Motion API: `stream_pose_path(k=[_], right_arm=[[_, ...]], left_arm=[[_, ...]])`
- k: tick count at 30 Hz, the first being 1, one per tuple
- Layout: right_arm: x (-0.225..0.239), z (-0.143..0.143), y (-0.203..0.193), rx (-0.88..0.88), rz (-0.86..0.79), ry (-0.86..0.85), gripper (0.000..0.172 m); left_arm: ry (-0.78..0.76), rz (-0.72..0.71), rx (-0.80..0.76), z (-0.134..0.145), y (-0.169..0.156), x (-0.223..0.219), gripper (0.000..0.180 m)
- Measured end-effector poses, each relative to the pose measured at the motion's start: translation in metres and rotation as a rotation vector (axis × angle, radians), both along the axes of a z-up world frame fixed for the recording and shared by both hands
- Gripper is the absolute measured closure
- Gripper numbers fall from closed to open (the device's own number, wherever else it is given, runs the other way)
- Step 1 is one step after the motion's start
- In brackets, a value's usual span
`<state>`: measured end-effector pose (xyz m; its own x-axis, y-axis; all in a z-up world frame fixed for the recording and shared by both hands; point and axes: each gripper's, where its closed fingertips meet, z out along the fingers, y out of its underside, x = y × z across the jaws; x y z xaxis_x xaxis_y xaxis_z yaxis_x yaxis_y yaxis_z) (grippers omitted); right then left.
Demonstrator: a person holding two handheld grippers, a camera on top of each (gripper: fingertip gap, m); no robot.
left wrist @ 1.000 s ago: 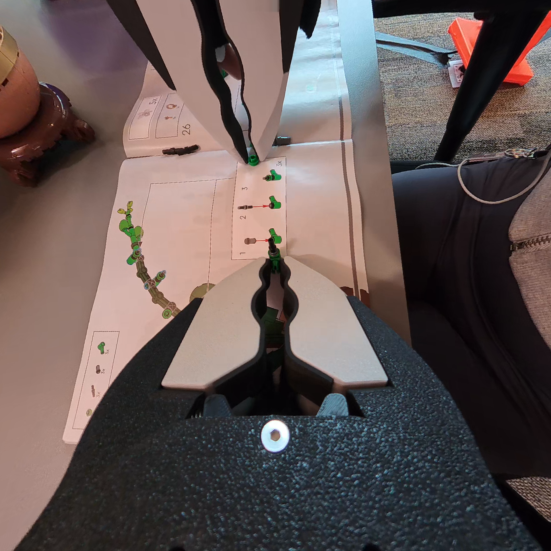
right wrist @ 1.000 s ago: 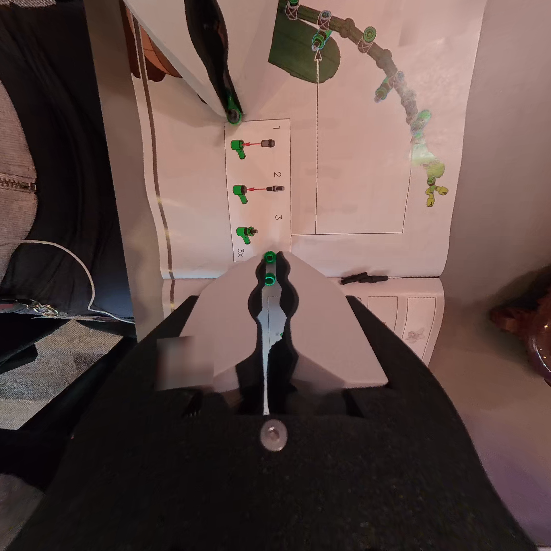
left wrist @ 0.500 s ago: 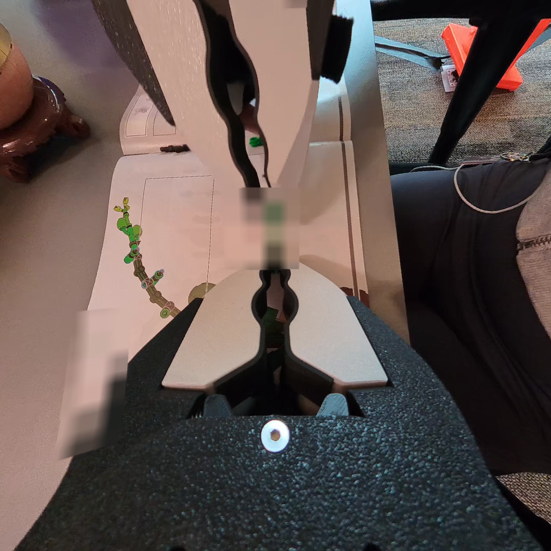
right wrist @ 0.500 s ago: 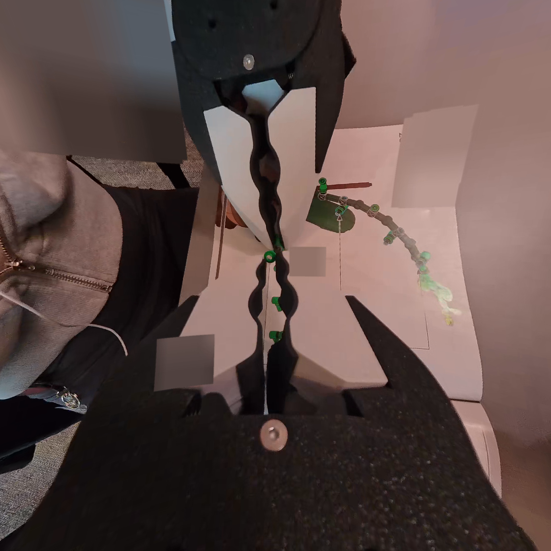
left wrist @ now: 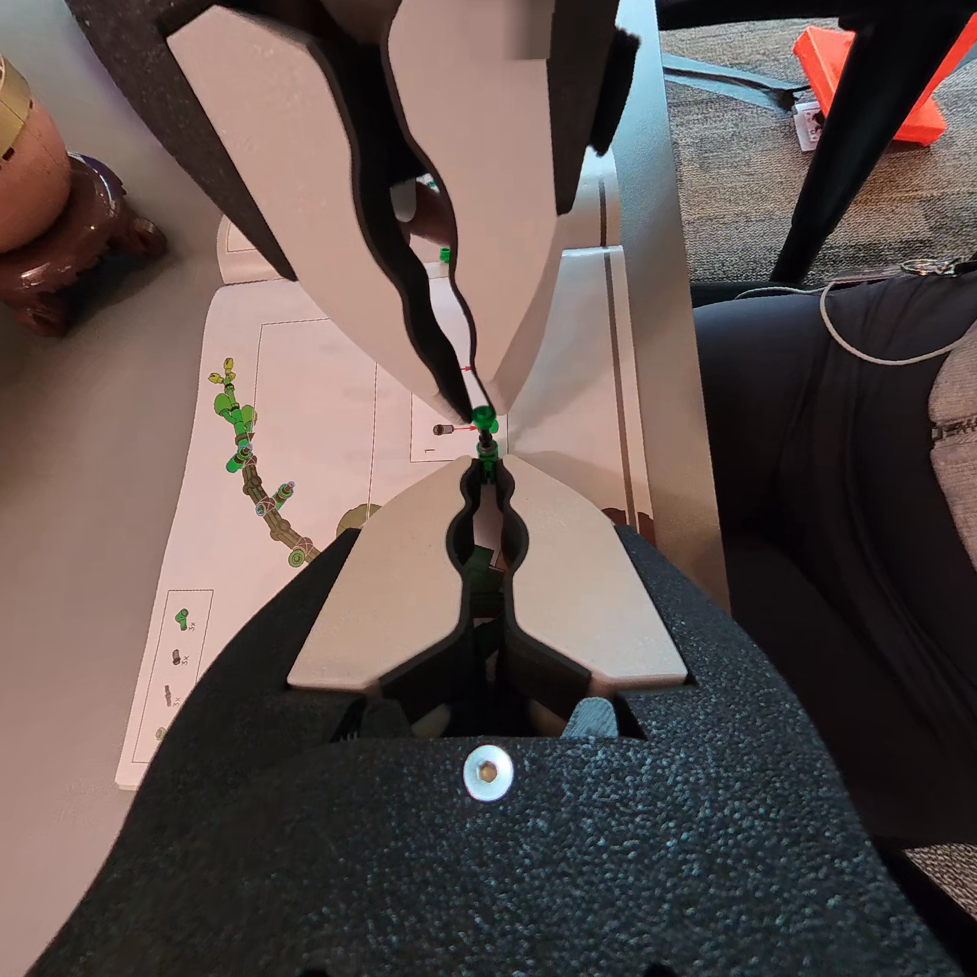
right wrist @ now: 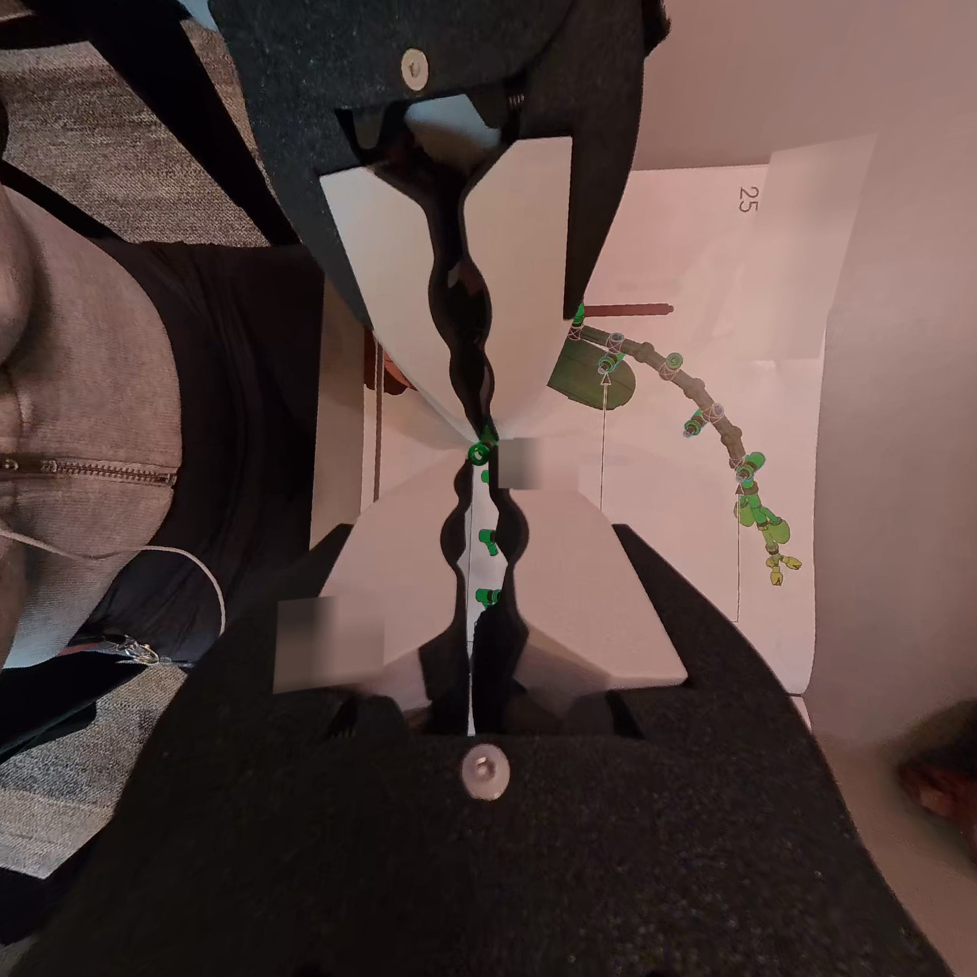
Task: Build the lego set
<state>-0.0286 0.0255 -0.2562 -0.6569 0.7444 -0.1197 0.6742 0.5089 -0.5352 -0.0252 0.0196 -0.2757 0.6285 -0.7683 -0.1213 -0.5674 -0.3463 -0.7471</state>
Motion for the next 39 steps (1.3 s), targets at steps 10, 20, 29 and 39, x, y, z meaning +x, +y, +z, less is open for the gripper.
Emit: stream_pose_path(k=[10,20,29,39], right_arm=[[0.001,-0.004,0.001,0.038,0.003,-0.035,0.166],[0.000,-0.005,0.004,0.142,-0.043,-0.138,0.166],[-0.005,-0.003,0.003,0.115,-0.087,-0.265,0.167],[0.007,-0.010,0.006,0.187,-0.057,-0.405,0.172]], left_arm=[[0.008,-0.003,0.010,0.001,0.000,0.000,0.176],[0.008,0.000,0.008,0.001,0.002,-0.001,0.176],[0.020,0.009,0.020,0.001,0.001,0.002,0.176],[0.029,0.005,0.036,0.002,0.000,0.002,0.176]])
